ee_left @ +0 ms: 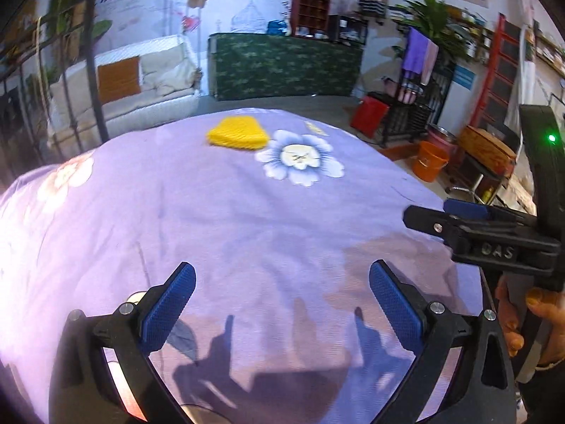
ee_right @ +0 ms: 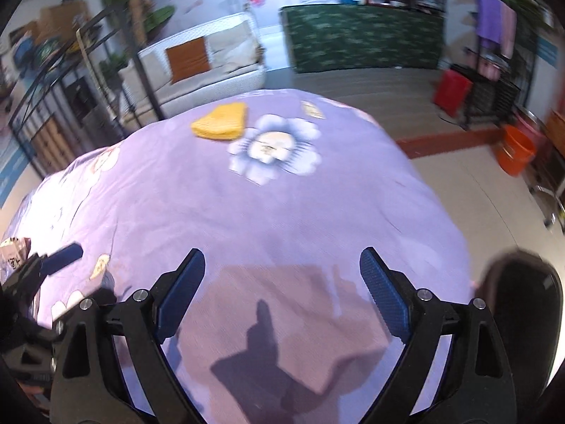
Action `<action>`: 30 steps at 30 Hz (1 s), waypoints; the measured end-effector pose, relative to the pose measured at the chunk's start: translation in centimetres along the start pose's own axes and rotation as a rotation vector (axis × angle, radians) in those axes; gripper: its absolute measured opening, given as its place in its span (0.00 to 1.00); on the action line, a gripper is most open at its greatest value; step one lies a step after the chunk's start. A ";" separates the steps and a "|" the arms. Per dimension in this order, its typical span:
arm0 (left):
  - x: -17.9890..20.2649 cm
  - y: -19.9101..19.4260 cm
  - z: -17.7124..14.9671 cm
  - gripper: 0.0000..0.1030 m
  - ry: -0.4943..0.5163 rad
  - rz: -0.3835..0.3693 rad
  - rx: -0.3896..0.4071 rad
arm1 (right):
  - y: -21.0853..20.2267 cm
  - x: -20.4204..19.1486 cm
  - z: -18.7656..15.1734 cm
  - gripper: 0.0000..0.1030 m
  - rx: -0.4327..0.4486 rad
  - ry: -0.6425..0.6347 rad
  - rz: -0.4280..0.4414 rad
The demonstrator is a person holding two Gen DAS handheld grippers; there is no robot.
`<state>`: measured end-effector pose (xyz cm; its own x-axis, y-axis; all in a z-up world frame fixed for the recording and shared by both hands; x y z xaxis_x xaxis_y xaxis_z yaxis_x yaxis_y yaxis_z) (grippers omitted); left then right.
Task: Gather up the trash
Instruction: 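Move the right tool to the yellow mesh pad and grasp it, then lift the yellow mesh pad with the right tool and carry it to the bin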
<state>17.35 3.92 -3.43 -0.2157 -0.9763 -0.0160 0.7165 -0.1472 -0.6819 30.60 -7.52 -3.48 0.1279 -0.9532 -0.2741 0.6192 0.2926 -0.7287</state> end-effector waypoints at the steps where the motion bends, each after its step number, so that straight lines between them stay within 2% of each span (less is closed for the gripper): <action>1: -0.6 0.0 -0.2 0.94 -0.015 0.001 -0.003 | 0.7 -0.7 0.5 0.86 -0.006 -0.017 0.005; 6: -2.0 0.3 -0.9 0.94 -0.041 -0.006 -0.019 | 6.1 -3.9 5.1 0.86 -0.031 -0.090 -0.010; 8: -2.5 0.7 -1.1 0.94 -0.043 -0.007 -0.028 | 8.5 -5.2 6.7 0.86 -0.054 -0.105 0.008; 12: -2.7 0.9 -1.2 0.94 -0.056 -0.025 -0.030 | 12.6 -7.4 9.6 0.86 -0.099 -0.060 0.079; 17: -3.5 0.7 -1.0 0.94 -0.072 -0.039 -0.020 | 17.4 -8.9 12.7 0.85 -0.106 -0.029 0.046; 22: -3.7 0.3 -0.8 0.94 -0.080 -0.049 -0.001 | 21.0 -9.2 14.8 0.66 -0.125 0.013 0.035; 24: -3.7 0.3 -0.9 0.94 -0.084 -0.051 0.001 | 22.5 -9.0 14.9 0.54 -0.160 0.060 0.049; 25: -3.7 0.3 -0.9 0.94 -0.088 -0.053 0.000 | 22.7 -9.0 14.7 0.51 -0.160 0.069 0.045; 27: -3.7 0.3 -0.9 0.94 -0.094 -0.057 -0.001 | 22.3 -9.4 14.6 0.20 -0.147 0.048 0.044; 30: -3.6 0.1 -1.1 0.94 -0.102 -0.058 0.001 | 20.7 -10.2 14.1 0.19 -0.118 0.012 0.050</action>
Point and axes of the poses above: each gripper's, at about its wrist camera, not at the fingertips, and y roughly the way its jaws point, x to its right, z to its top, the point moved 2 cm from there along y, roughly the way its jaws point, and after that the axes turned 9 degrees about y, right-handed, at the moved point
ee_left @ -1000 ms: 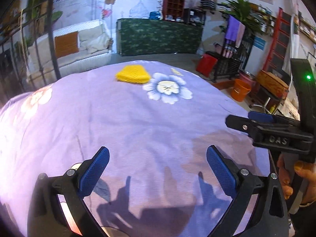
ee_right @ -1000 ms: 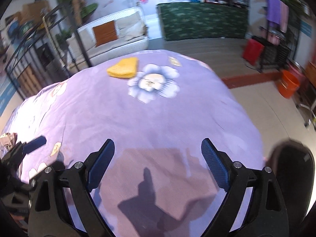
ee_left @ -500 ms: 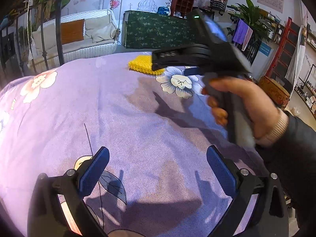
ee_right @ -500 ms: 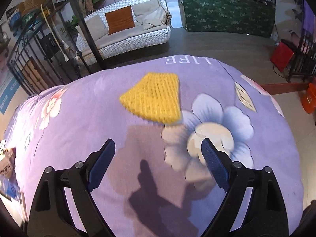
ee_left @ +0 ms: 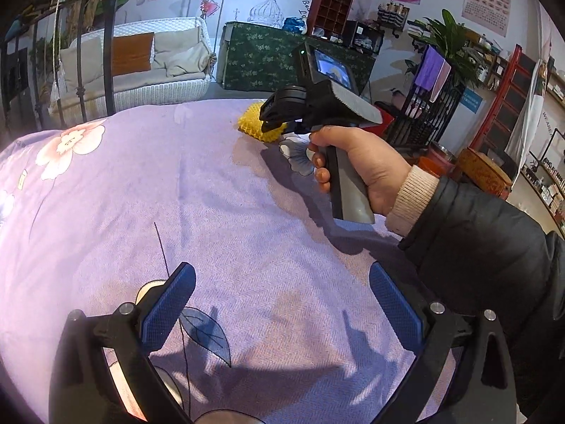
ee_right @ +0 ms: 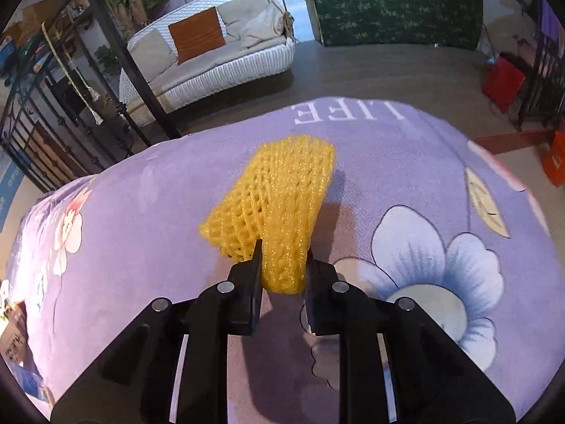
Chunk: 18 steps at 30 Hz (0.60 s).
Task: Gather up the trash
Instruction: 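Lift the yellow mesh pad with the right tool and carry it to the bin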
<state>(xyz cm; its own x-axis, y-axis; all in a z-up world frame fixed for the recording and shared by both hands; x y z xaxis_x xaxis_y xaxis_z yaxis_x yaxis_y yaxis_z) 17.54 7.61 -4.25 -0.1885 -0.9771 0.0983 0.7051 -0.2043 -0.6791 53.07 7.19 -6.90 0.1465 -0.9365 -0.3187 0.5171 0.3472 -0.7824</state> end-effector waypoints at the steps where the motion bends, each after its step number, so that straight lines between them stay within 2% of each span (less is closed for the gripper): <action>1: 0.0 -0.1 0.0 0.94 -0.004 -0.001 0.001 | -0.6 -0.2 -0.3 0.19 0.010 -0.011 0.003; 9: 0.6 -1.0 0.0 0.94 -0.013 -0.013 0.019 | -7.6 -0.5 -3.5 0.19 0.076 -0.083 0.044; 12: 1.2 -1.4 -0.1 0.94 0.001 -0.014 0.025 | -10.3 0.8 -5.2 0.19 0.071 -0.067 0.060; 18: 2.5 -2.1 0.0 0.94 0.027 -0.021 0.038 | -14.8 3.9 -8.5 0.19 0.099 -0.058 0.037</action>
Point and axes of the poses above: each gripper's, at about its wrist camera, not at the fingertips, and y roughly the way its jaws point, x to its right, z to its top, the point moved 2 cm from there along y, roughly the way its jaws point, and after that the axes turned 9 degrees about y, right-handed, at the moved point
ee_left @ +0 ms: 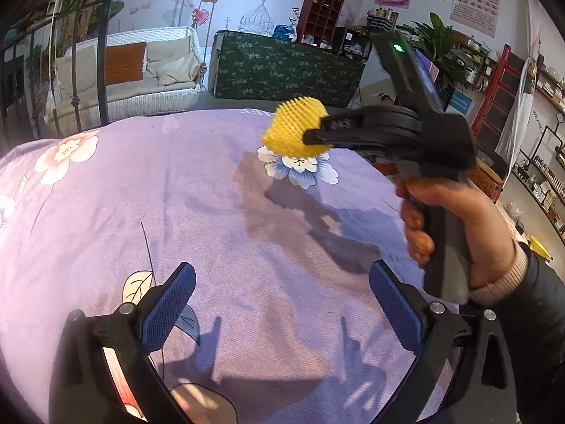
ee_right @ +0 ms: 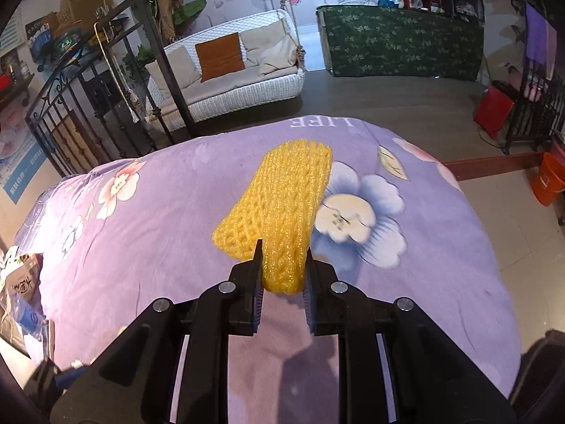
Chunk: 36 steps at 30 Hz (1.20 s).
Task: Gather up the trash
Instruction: 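Lift the yellow mesh pad with the right tool and carry it to the bin, then open the right tool over the bin to drop the yellow mesh pad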
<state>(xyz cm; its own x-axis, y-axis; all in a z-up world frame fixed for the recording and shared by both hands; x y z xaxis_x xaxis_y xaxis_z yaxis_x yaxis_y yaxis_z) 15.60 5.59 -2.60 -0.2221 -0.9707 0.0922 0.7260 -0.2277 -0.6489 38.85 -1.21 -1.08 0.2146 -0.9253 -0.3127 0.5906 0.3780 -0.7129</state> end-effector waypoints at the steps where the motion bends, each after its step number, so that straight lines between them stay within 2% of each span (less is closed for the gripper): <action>1: 0.2 -0.1 0.0 0.94 0.004 -0.001 0.001 | -0.8 0.6 -0.4 0.19 0.007 0.003 -0.005; 10: 2.2 -0.6 0.0 0.94 0.047 -0.015 0.015 | -7.5 4.0 -5.1 0.19 0.090 -0.004 -0.072; 18: 4.9 -0.5 -0.2 0.94 0.097 -0.051 0.023 | -13.1 7.5 -10.1 0.19 0.146 0.053 -0.123; 26: 6.7 -0.2 -0.4 0.94 0.138 -0.095 0.027 | -16.6 11.4 -14.2 0.19 0.160 0.130 -0.192; 36: 9.3 0.1 -0.7 0.94 0.169 -0.158 0.016 | -19.4 16.8 -17.3 0.19 0.171 0.279 -0.268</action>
Point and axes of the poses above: each gripper's, at about its wrist camera, not at the fingertips, and y roughly the way its jaws point, x to its right, z to its top, the point moved 2 cm from there along y, roughly the way its jaws point, and after that the axes turned 9 degrees about y, right-handed, at the moved point
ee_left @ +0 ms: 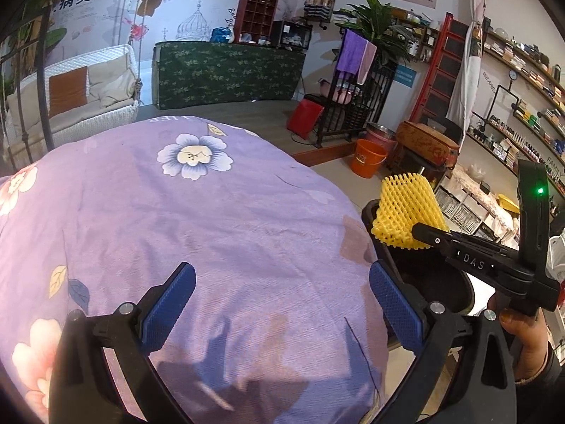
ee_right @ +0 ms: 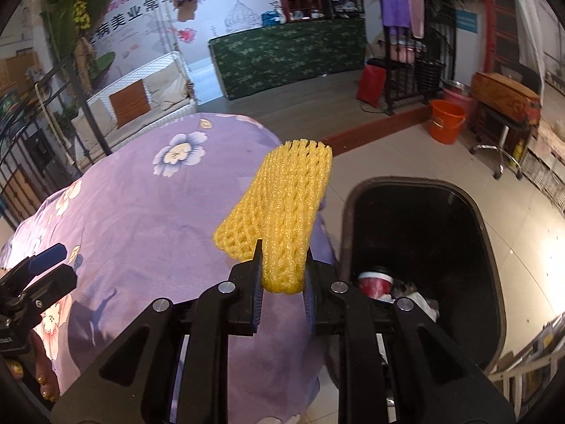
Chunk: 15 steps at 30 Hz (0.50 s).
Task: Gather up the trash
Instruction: 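Open the right tool over the bin to drop the yellow mesh pad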
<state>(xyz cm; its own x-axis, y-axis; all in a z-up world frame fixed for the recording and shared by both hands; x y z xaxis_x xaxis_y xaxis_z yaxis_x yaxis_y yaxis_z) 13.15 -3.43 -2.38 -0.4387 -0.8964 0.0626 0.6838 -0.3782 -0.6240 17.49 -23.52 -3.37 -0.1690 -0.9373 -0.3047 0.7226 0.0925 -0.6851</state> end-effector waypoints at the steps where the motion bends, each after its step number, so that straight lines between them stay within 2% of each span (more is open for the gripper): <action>1: 0.2 0.1 0.0 0.94 0.006 -0.006 -0.002 | 0.0 0.6 -0.1 0.19 -0.001 0.010 -0.011; 5: 1.5 0.3 -0.2 0.94 0.014 -0.024 -0.008 | 0.1 3.1 -0.3 0.19 -0.001 0.058 -0.061; 9: 2.3 0.6 -0.2 0.94 0.015 -0.038 -0.011 | 0.8 6.0 -0.5 0.19 -0.013 0.100 -0.154; 14: 2.9 0.8 -0.4 0.94 0.017 -0.053 -0.018 | 2.5 9.1 -1.3 0.19 -0.074 0.166 -0.195; 15: 2.9 0.9 -0.3 0.94 0.017 -0.055 -0.020 | 3.0 9.6 -1.5 0.23 -0.089 0.187 -0.189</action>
<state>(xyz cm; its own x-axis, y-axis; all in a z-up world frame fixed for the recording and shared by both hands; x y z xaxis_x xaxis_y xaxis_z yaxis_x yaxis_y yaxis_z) 12.28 -6.30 -3.02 -0.4852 -0.8704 0.0839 0.6469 -0.4218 -0.6353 17.01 -31.76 -9.33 -0.4223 -0.8630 -0.2773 0.6063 -0.0415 -0.7942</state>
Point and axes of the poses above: each gripper's, at about its wrist camera, not at the fingertips, and y roughly the way its jaws point, x to its right, z to its top, the point moved 2 cm from there along y, roughly the way its jaws point, and after that the axes turned 9 degrees about y, right-handed, at the moved point
